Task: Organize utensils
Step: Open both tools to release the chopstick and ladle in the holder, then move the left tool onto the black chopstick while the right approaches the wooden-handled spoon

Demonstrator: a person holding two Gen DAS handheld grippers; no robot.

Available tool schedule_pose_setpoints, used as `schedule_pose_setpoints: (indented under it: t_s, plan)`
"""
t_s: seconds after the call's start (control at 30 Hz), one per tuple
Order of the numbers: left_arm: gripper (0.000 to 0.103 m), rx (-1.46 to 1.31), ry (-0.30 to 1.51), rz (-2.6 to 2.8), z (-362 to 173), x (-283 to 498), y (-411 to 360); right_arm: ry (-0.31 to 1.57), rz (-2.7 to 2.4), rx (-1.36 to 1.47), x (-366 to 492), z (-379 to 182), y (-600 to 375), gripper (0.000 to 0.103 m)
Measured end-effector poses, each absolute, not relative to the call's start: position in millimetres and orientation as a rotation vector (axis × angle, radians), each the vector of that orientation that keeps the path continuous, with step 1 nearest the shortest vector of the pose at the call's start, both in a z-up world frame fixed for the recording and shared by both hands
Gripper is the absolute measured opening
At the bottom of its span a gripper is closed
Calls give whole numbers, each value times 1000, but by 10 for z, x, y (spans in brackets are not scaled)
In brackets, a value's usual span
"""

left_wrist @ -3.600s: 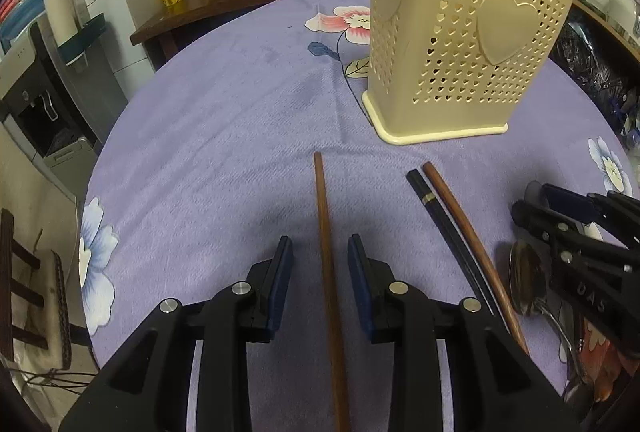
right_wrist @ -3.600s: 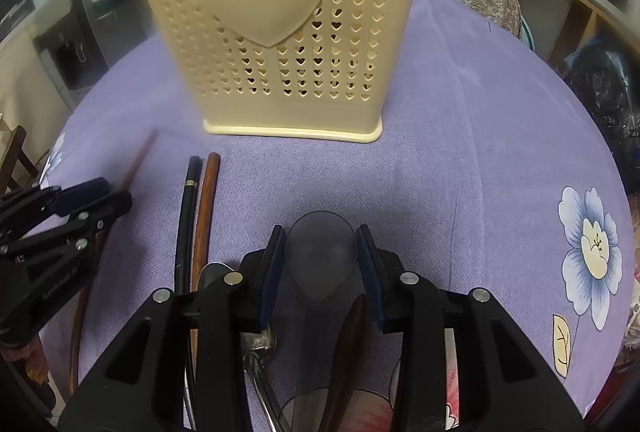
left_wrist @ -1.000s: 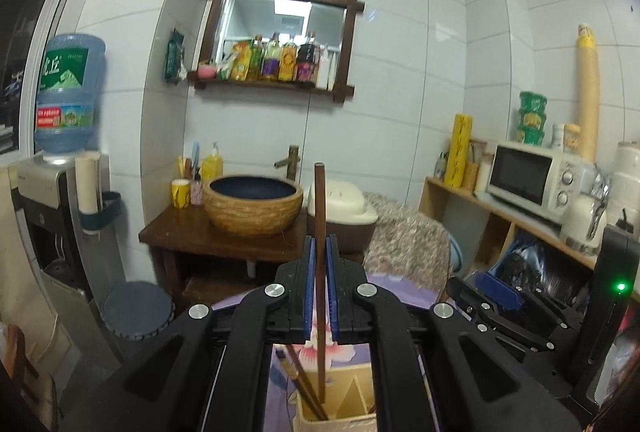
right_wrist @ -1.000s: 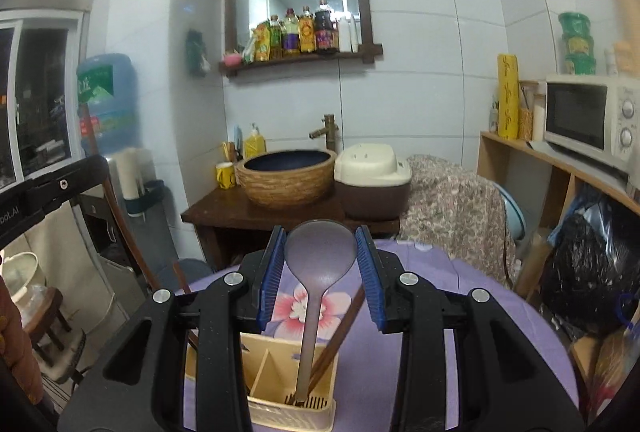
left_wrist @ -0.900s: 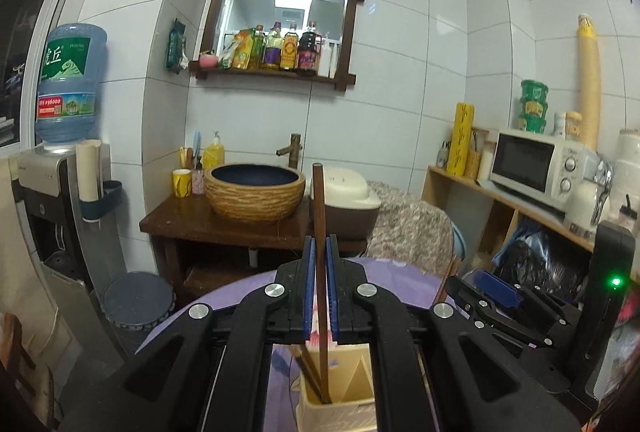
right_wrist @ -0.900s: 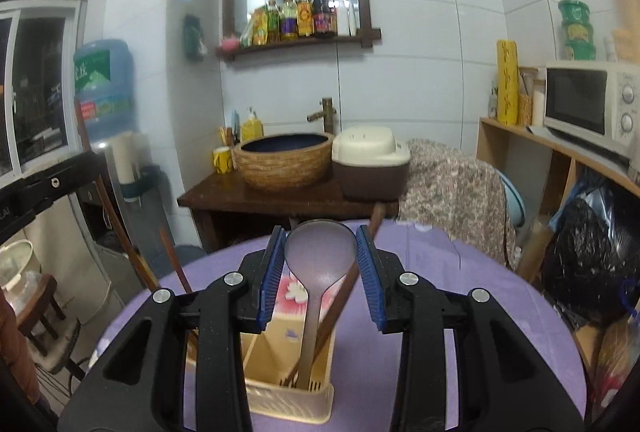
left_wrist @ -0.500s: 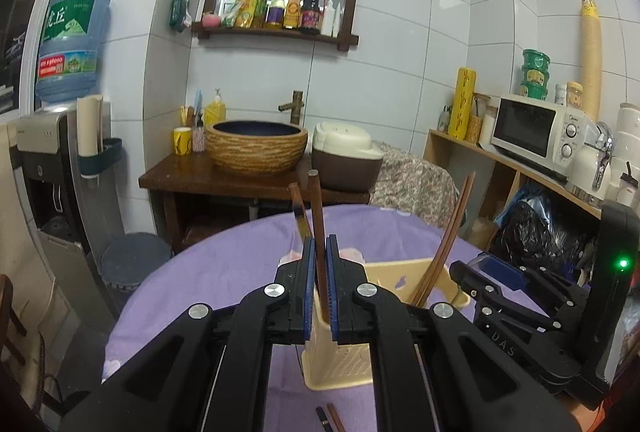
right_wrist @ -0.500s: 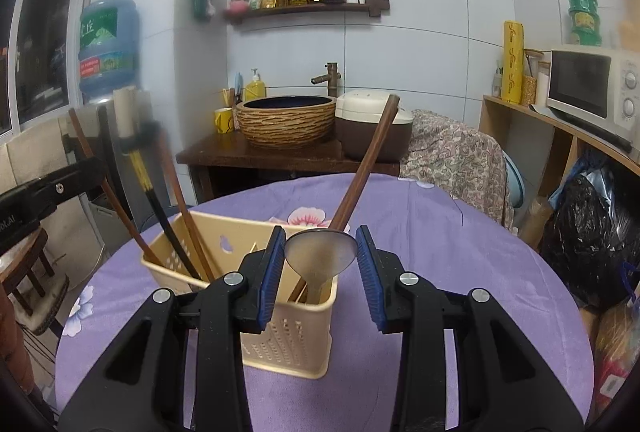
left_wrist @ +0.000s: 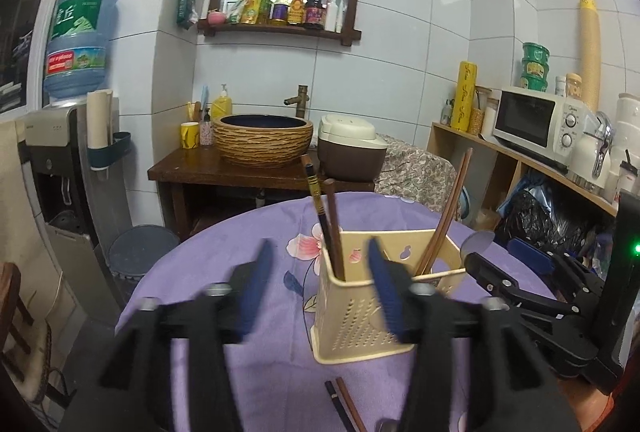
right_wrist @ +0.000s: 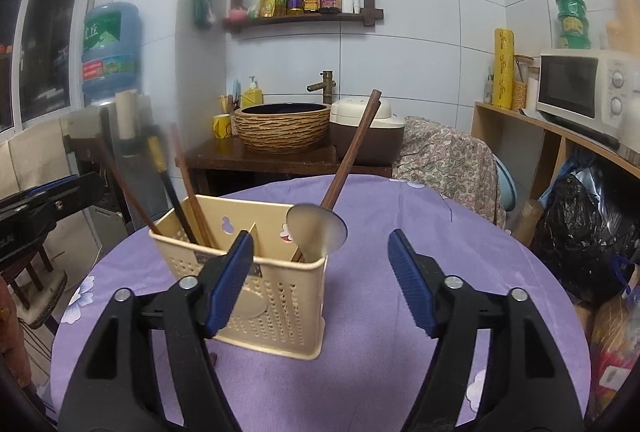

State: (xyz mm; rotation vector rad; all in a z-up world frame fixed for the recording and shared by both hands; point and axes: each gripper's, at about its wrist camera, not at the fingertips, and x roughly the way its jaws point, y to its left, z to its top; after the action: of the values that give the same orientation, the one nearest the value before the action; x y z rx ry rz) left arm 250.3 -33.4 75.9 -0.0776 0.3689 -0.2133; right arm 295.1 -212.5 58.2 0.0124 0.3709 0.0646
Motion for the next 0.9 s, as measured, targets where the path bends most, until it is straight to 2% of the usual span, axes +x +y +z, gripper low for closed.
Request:
schedule_pose_setpoints:
  t_s: [0.07, 0.17, 0.33, 0.43, 0.7, 0.9]
  plan:
    - [69, -93, 388, -209, 715, 2409, -257, 380, 77, 9, 2839, 583, -2122, 82]
    - [85, -104, 452, -222, 573, 2287, -162, 410, 84, -6, 2654, 540, -2108, 89]
    - [90, -81, 563, -211, 252, 2097, -58, 505, 103, -30, 2383, 325, -2039, 92]
    - [91, -69, 635, -189, 0, 1969, 17, 560, 96, -44, 2214, 135, -2026, 97]
    - [90, -84, 782, -213, -444, 1746, 5, 685, 22, -22, 1897, -378, -2140, 97]
    - [79, -39, 836, -256, -611, 1751, -299, 734, -20, 5, 1772, -549, -2263, 97]
